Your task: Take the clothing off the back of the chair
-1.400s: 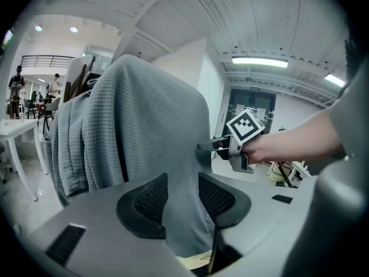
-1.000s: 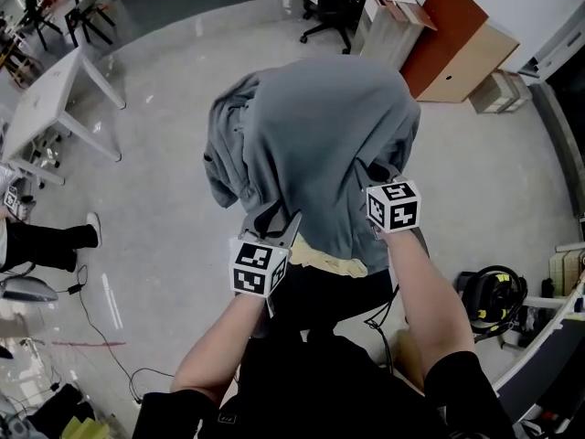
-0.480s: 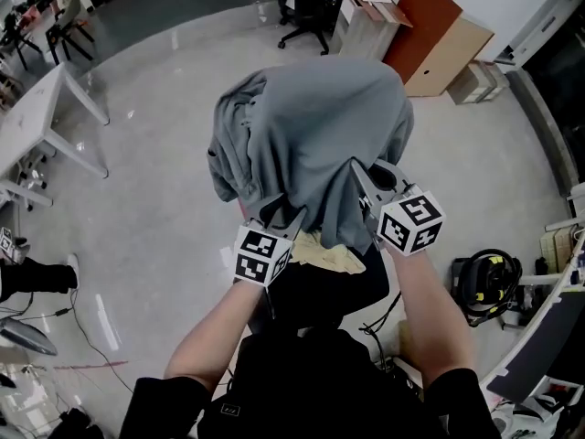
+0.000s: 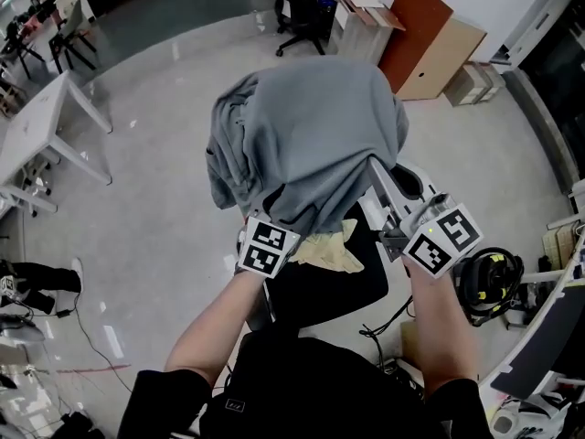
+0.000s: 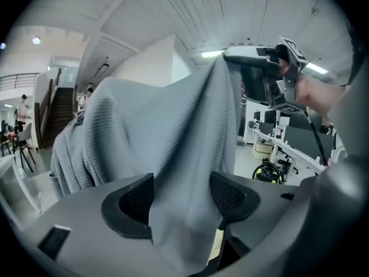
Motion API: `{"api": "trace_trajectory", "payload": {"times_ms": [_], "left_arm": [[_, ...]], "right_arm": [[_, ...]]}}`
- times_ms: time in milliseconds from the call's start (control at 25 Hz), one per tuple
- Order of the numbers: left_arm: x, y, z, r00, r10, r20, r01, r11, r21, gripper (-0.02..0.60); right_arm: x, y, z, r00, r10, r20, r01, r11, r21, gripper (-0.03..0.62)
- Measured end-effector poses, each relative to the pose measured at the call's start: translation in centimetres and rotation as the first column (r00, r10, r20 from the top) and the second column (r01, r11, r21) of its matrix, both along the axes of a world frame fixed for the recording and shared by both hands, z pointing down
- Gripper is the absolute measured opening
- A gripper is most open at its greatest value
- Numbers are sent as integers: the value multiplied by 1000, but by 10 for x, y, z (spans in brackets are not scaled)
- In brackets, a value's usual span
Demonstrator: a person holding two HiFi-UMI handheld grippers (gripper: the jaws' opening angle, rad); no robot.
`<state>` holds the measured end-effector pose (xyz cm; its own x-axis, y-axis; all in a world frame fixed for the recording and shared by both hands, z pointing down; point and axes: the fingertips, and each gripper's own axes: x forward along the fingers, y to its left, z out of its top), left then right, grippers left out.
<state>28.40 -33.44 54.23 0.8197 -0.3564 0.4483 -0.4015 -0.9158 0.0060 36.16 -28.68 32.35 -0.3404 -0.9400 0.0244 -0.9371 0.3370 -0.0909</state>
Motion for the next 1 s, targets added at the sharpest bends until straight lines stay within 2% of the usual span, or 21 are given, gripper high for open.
{"api": "trace_trajectory", "payload": {"times_ms": [240, 440, 600, 720, 760, 840, 880, 1000], "left_arm": [[4, 4, -31, 999, -44, -16, 46, 992, 114, 318], [-5, 8, -59, 994, -106, -29, 110, 971, 211, 341], [-5, 20, -65, 998, -68, -11, 68, 972, 226, 339], [-7, 34, -67, 999, -47, -21, 50, 974, 221, 329], [-9, 41, -69, 999, -38, -35, 45, 974, 222, 280], [-15, 53, -78, 997, -36, -72, 51, 972, 228, 94], [-19, 58, -83, 995, -44, -91, 64, 971, 230, 42], [-30, 72, -99, 989, -66, -131, 96, 967, 235, 15]], "right_arm": [[-28, 58, -38, 995, -102, 7, 101, 988, 118, 20], [-42, 101, -54, 987, -150, 65, 136, 975, 175, 20], [-50, 131, -49, 982, -169, 85, 152, 973, 174, 20], [-48, 150, -35, 981, -150, 120, 131, 979, 153, 20], [-47, 157, -30, 982, -140, 128, 122, 982, 143, 20], [-46, 170, -20, 983, -123, 138, 106, 987, 123, 20], [-46, 177, -16, 983, -117, 141, 101, 988, 116, 20], [-50, 198, -13, 979, -117, 169, 97, 988, 117, 20]]}}
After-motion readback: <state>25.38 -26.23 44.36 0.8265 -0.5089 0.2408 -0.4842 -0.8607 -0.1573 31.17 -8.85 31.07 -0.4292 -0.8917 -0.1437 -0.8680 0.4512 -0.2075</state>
